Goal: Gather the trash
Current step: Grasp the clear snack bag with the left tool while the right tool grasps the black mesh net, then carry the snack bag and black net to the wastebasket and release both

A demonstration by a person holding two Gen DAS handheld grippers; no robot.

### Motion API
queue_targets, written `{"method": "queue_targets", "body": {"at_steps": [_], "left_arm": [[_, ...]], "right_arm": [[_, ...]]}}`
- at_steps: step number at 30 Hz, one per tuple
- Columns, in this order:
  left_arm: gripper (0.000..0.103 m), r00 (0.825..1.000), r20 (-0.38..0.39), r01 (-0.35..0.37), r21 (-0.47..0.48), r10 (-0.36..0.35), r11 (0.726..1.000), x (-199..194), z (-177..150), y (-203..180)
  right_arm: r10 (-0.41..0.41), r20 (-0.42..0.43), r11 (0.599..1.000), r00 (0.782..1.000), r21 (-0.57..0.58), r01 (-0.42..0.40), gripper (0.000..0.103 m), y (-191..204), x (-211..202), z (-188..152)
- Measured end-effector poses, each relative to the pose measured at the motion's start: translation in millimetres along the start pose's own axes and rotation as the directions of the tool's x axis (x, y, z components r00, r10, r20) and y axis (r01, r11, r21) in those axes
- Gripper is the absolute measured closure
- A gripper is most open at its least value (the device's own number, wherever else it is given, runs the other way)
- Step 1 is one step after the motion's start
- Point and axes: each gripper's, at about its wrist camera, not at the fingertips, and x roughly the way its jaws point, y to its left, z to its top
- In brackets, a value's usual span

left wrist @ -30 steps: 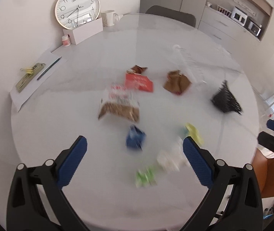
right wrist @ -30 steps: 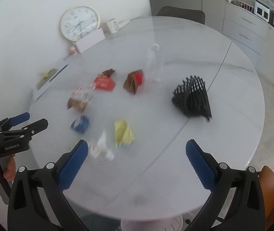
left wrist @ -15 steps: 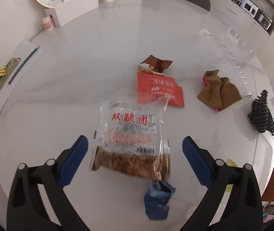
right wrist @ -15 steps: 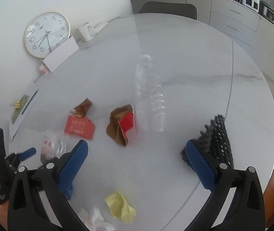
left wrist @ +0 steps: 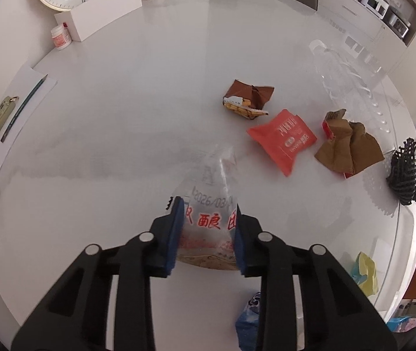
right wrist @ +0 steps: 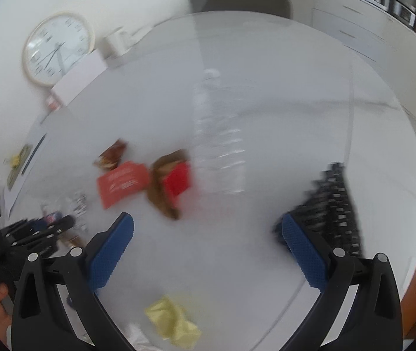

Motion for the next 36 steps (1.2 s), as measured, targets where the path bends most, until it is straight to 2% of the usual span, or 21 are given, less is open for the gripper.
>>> {"method": "queue_targets", "body": {"at_steps": [3, 7, 13, 14, 15, 18, 19, 20, 21, 24, 29, 36], "left_arm": [[0.076, 1.000, 0.004, 0.014, 0.009, -0.014, 1.000, 0, 1, 3], [0.078, 0.999, 0.005, 0.037, 0.015, -0.037, 0.999, 0, 0, 7], [0.079, 0.999, 0.019, 0.047, 0.036, -0.048, 0.998, -7, -4, 4], [0.079, 0.999, 0.022, 0.046, 0.043, -0.047, 0.998, -9, -4, 2], [0.079, 0.999, 0.025, 0.044, 0.046, -0.045, 0.998, -11, -4, 1], [0.080, 0.998, 0.033, 0.053, 0.044, -0.054, 0.998, -17, -3, -1], [0.080, 0.998, 0.039, 0.053, 0.044, -0.055, 0.998, -21, -4, -5], [0.080, 0.998, 0.043, 0.053, 0.047, -0.055, 0.997, -25, -4, -8], [0.080, 0.997, 0.047, 0.056, 0.052, -0.059, 0.997, -29, -4, -11], [0.080, 0.996, 0.064, 0.061, 0.067, -0.065, 0.996, -42, -6, -26], [0.080, 0.994, 0.080, 0.071, 0.105, -0.080, 0.992, -66, -12, -58], [0.080, 0.988, 0.100, 0.100, 0.154, -0.116, 0.983, -110, -40, -113]], "right_arm": [[-0.069, -0.005, 0.997, 0.998, 0.022, 0.069, 0.002, -31, -3, -1], [-0.126, -0.061, 0.990, 0.990, 0.051, 0.129, 0.002, -68, 13, -8], [-0.151, -0.118, 0.988, 0.981, 0.027, 0.155, 0.002, -82, 50, -12], [-0.162, -0.120, 0.986, 0.980, 0.019, 0.165, 0.006, -82, 55, -12], [-0.166, -0.123, 0.986, 0.979, 0.014, 0.169, 0.019, -81, 57, -14], [-0.147, -0.125, 0.988, 0.981, 0.030, 0.152, 0.039, -82, 58, -16], [-0.138, -0.123, 0.989, 0.983, 0.033, 0.143, 0.042, -83, 57, -17], [-0.127, -0.121, 0.991, 0.984, 0.034, 0.132, 0.053, -83, 56, -17], [-0.116, -0.116, 0.992, 0.987, 0.036, 0.120, 0.059, -82, 52, -18], [-0.103, -0.097, 0.994, 0.990, 0.025, 0.106, 0.067, -83, 39, -23], [-0.064, -0.060, 0.998, 0.996, 0.017, 0.065, 0.068, -82, -1, -40], [0.018, 0.006, 0.999, 1.000, -0.040, -0.018, 0.068, -73, -93, -83]]}}
